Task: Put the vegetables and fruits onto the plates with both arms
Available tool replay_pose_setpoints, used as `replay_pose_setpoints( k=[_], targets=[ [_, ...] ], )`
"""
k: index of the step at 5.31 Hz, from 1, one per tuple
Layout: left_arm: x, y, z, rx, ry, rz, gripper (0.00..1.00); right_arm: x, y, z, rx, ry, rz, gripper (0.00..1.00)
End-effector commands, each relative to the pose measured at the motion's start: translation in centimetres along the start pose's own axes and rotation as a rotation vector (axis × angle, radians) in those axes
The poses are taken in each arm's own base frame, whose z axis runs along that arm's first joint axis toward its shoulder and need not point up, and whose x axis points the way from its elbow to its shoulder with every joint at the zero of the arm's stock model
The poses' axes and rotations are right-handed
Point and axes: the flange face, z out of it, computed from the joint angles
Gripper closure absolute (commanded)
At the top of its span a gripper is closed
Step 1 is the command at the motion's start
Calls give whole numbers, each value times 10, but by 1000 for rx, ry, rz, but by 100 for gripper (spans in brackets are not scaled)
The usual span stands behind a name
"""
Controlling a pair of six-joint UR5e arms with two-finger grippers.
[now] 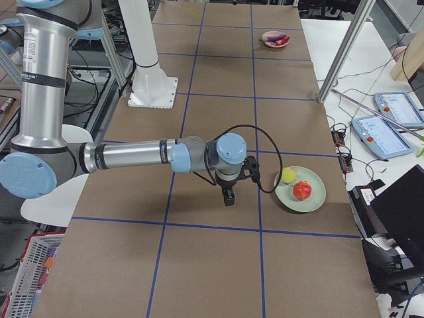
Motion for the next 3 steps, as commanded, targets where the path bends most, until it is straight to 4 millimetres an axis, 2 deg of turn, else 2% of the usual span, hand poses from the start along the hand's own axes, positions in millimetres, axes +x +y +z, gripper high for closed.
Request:
replay_pose_setpoints(
  k=[1,2,3],
  targets=[
    [-7,3,-6,0,35,-30,0,-8,-33,-27,-29,27,6,0],
    [-15,9,-7,2,34,-49,0,-4,-29,-42,1,37,14,0],
    [-16,11,-4,-4,34,-51,0,-3,-29,-43,-2,52,15,0]
  ],
)
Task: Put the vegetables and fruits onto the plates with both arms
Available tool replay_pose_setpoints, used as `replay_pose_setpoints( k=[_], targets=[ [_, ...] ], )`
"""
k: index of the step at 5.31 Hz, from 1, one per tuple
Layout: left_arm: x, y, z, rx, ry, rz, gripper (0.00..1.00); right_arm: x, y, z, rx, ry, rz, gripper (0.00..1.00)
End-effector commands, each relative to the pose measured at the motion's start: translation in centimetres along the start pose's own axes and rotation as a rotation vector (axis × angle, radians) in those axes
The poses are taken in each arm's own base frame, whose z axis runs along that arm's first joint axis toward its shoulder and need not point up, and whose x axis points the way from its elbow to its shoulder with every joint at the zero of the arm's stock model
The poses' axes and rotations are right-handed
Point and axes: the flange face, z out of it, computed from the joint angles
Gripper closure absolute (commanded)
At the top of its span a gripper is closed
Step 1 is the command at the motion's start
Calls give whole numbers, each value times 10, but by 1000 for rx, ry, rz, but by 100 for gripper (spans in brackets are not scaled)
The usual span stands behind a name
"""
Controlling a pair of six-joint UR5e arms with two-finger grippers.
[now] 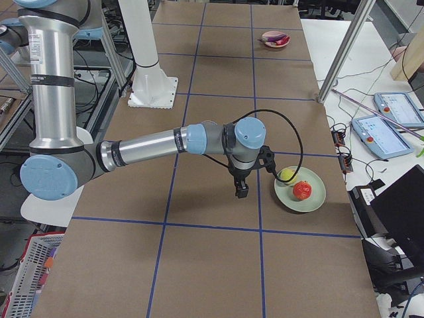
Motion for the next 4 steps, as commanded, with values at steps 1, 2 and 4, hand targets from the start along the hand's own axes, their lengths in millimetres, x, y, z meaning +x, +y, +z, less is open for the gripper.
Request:
replay_pose_setpoints(
  k=[1,2,4],
  targets=[
    [0,0,2,-4,2,-4,0,3,1,-8,10,23,4,0],
    [4,1,-3,8,3,4,0,-2,0,-16,25,25,-5,0],
    [8,-3,-7,19,-1,16,0,0,0,-13,20,22,-1,0]
  ],
)
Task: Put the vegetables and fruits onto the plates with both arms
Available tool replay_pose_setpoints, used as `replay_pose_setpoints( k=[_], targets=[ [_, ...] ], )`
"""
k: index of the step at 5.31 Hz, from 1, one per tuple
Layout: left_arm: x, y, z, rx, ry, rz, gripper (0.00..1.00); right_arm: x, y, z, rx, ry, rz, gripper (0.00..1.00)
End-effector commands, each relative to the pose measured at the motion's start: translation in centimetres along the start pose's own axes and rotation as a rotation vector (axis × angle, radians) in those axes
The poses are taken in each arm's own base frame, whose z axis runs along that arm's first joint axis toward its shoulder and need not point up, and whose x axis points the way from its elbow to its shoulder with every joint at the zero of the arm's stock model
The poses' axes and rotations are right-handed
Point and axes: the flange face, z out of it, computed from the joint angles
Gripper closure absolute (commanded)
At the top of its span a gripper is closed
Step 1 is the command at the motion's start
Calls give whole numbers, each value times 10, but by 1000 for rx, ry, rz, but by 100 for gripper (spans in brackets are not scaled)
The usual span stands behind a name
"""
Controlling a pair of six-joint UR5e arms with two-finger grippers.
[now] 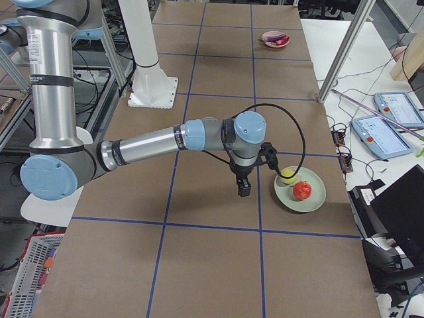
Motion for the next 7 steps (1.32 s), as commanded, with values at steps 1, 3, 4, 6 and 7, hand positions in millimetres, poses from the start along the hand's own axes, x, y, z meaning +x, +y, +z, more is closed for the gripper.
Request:
replay_pose_setpoints(
  k=[1,3,4,6,7],
  targets=[
    [5,-4,-3,10,2,14,0,1,4,2,-3,-4,6,0],
    [6,-6,-4,13,-2,18,0,-1,3,5,-9,-10,3,0],
    [12,-6,-10,24,4,23,0,4,5,10,-18,-12,25,0],
    [15,-3,-16,36,0,26,0,0,-3,6,-7,-4,18,0],
    [17,4,-21,40,4,28,0,4,-3,9,-12,-9,29,0]
  ],
)
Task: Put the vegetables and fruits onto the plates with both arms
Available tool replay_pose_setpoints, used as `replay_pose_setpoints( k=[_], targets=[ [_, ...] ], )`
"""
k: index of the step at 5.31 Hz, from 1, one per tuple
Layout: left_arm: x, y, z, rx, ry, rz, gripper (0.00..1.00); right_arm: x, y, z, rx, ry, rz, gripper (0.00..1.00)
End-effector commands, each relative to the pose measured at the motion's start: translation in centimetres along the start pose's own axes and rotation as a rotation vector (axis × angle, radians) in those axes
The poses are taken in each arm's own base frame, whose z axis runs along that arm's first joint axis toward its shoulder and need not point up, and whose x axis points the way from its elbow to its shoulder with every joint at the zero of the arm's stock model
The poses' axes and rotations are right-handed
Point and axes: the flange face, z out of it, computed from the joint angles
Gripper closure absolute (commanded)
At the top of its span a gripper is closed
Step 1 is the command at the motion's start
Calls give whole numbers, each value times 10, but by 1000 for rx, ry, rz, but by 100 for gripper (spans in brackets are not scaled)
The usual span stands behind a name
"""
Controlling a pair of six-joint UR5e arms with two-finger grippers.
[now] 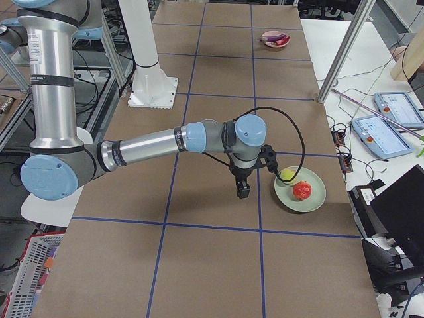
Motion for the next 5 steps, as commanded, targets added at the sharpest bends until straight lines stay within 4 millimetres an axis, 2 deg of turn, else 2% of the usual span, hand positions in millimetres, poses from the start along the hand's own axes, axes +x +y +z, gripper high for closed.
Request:
replay_pose_setpoints(
  k=[1,3,5],
  targets=[
    [1,9,-3,-2,12,-5,0,4,-9,2,-4,1,6,0],
    [6,3,-2,-4,40,3,0,4,-6,6,-3,-36,5,0],
    [11,6,-9,8,45,10,0,4,-9,6,-4,-35,1,0]
  ],
)
